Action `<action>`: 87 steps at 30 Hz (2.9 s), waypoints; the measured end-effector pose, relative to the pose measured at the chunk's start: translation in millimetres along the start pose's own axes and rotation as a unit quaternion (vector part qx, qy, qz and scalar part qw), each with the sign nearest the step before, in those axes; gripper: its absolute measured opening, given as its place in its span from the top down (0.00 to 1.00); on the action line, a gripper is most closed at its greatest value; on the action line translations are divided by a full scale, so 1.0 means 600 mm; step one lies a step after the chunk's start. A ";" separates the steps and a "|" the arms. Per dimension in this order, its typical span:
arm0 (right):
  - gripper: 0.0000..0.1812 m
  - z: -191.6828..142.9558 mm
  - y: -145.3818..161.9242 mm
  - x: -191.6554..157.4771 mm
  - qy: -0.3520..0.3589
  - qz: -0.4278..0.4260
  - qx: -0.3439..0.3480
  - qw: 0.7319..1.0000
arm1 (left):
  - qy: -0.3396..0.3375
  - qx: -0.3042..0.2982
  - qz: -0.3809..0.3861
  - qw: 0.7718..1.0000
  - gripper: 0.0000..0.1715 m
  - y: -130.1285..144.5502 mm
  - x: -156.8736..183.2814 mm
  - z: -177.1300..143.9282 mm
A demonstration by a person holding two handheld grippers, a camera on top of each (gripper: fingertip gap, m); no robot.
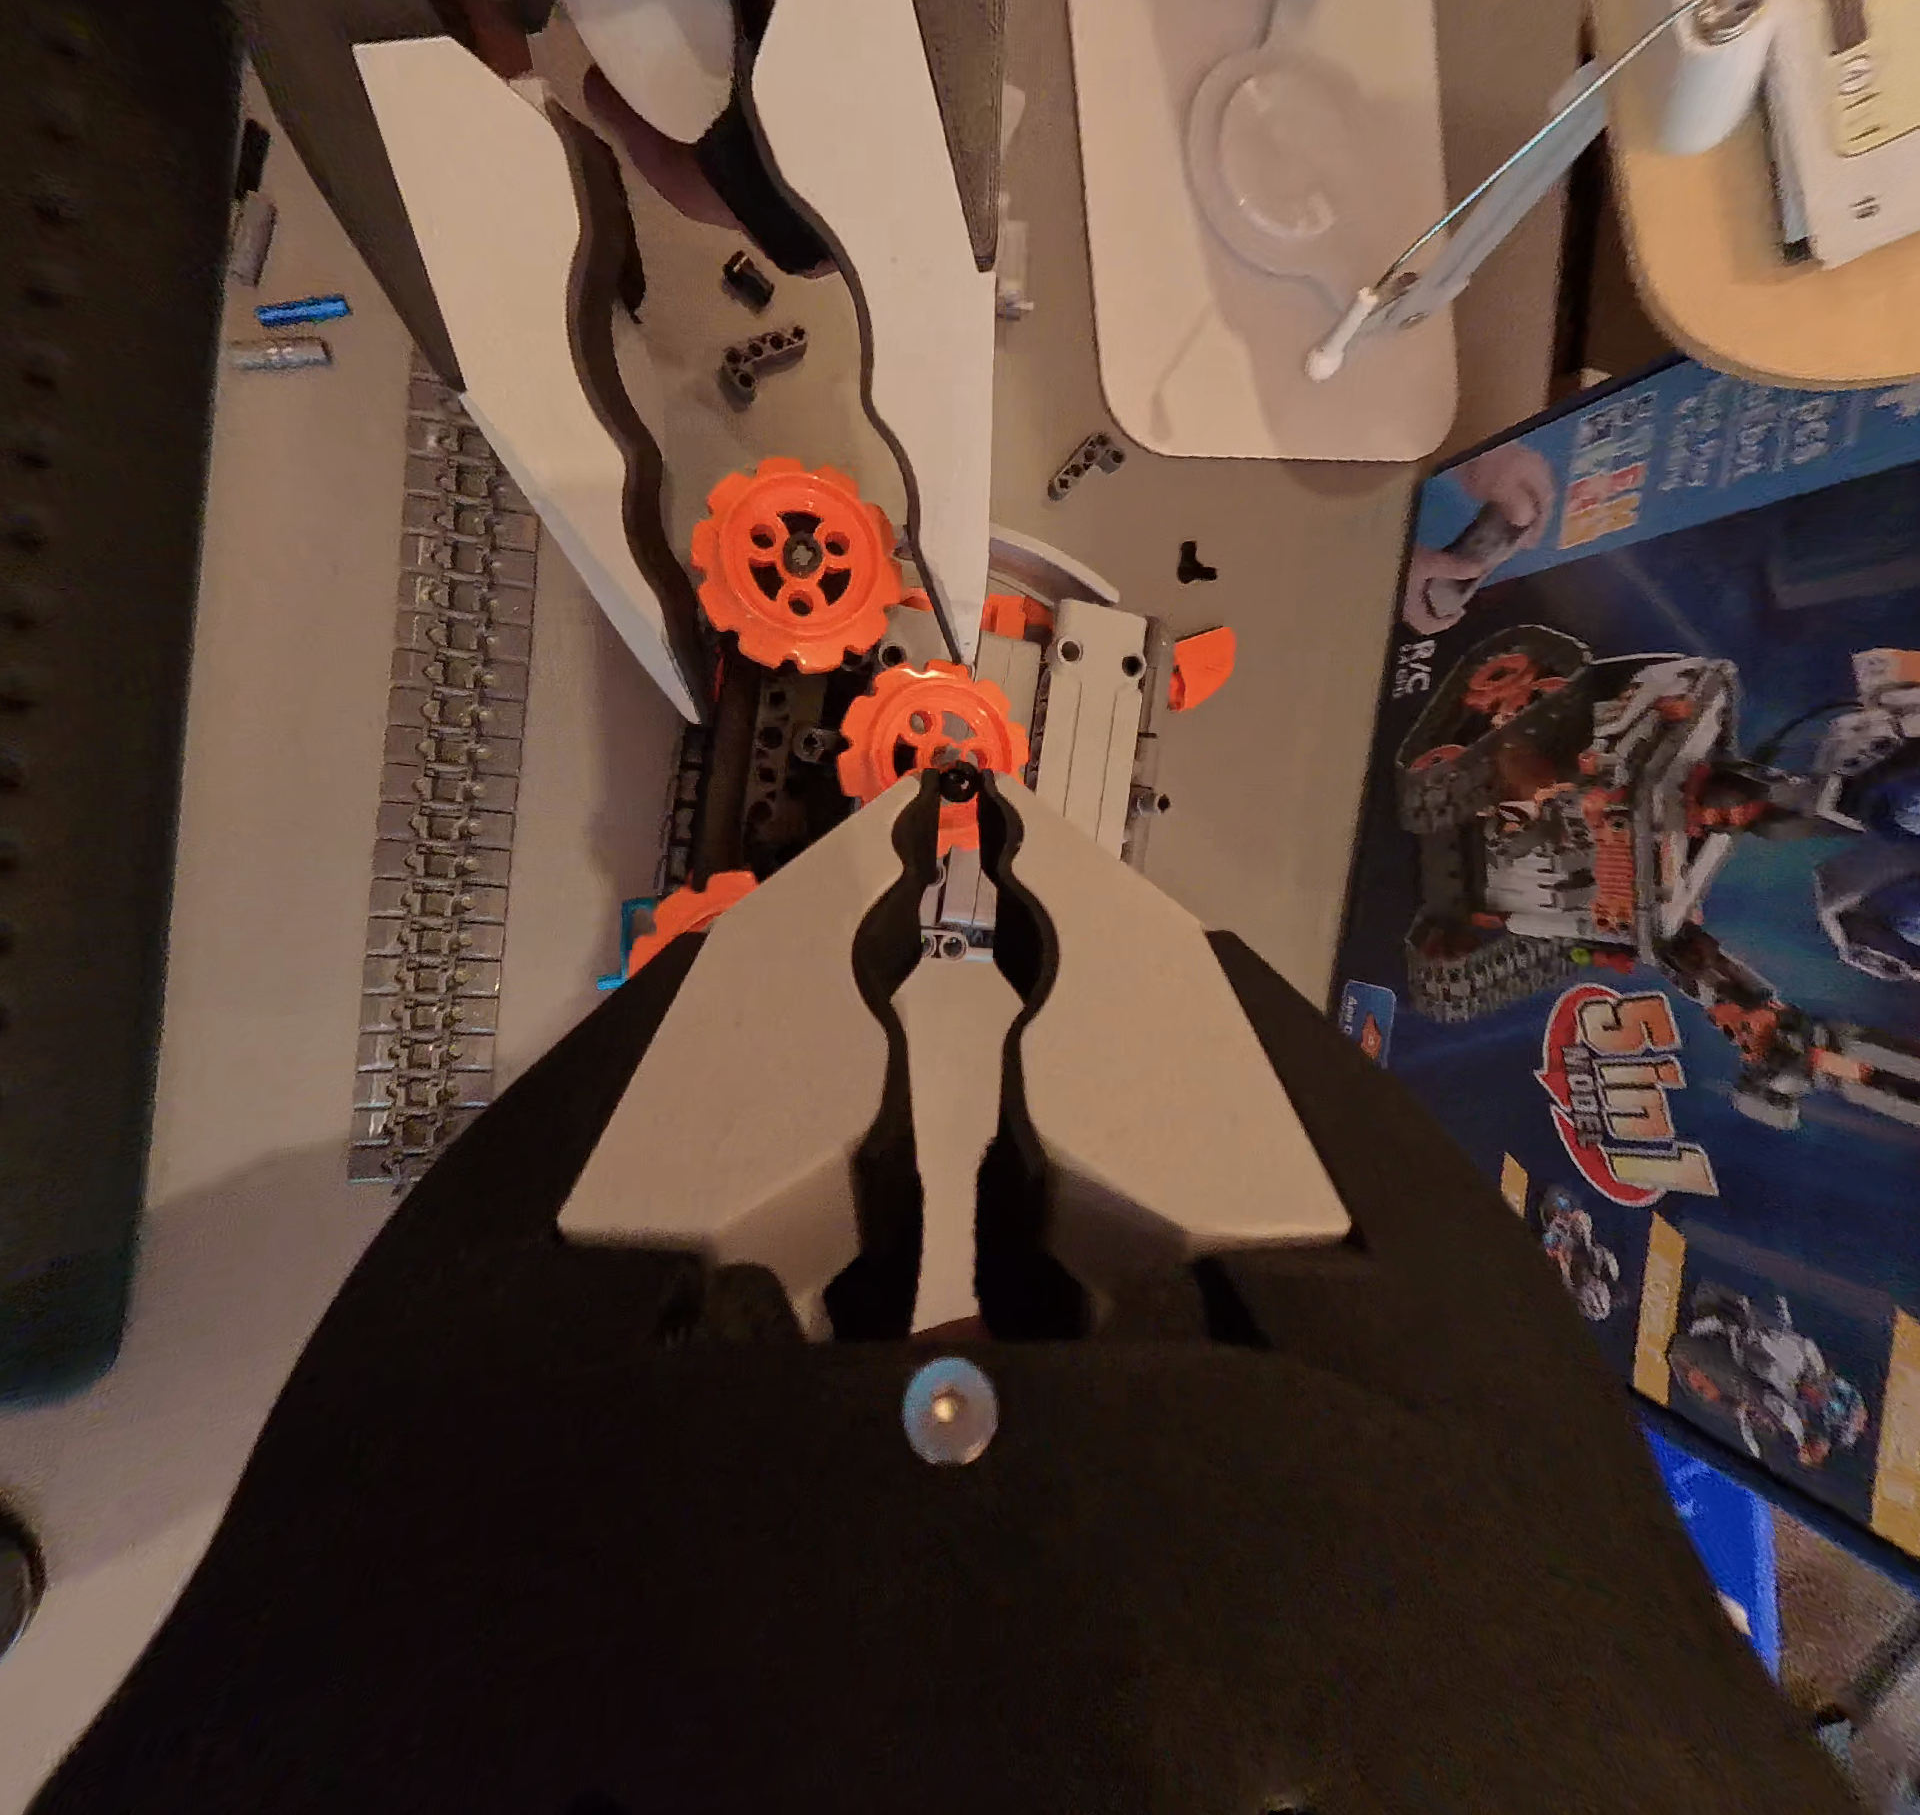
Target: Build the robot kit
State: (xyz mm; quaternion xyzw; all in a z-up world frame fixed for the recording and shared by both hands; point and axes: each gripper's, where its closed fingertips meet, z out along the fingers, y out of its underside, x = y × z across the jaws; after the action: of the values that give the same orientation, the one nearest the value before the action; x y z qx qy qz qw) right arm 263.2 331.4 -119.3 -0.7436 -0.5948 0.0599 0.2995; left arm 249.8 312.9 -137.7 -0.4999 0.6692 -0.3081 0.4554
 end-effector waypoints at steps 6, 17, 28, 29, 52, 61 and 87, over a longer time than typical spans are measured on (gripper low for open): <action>0.98 0.011 0.000 -0.001 -0.067 0.006 -0.034 0.997 | -0.014 0.003 0.012 1.000 0.72 0.002 -0.003 0.002; 0.98 0.010 0.004 -0.009 -0.116 -0.014 -0.094 0.989 | -0.038 0.013 0.024 0.999 0.73 0.003 -0.007 0.007; 0.98 0.006 0.009 -0.012 -0.204 -0.008 -0.247 0.947 | -0.040 0.022 0.023 0.999 0.74 0.001 -0.005 0.009; 0.98 0.006 0.009 -0.011 -0.212 -0.009 -0.262 0.941 | -0.041 0.023 0.023 0.999 0.74 0.001 -0.005 0.009; 0.98 0.000 0.014 -0.023 -0.320 0.077 -0.340 0.881 | -0.078 0.025 0.050 0.995 0.75 -0.005 0.005 0.012; 0.98 0.006 0.016 -0.024 -0.312 0.079 -0.324 0.890 | -0.077 0.030 0.052 0.995 0.75 -0.007 0.007 0.014; 0.99 -0.028 0.003 -0.019 -0.194 0.061 -0.163 0.965 | -0.075 0.034 0.068 0.994 0.76 -0.010 0.010 0.013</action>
State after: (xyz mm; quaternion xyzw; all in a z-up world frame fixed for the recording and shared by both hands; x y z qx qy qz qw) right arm 268.8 314.7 -109.7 -0.7915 -0.5966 0.1234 0.0488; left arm 259.0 306.0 -137.4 -0.4591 0.6546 -0.2609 0.5411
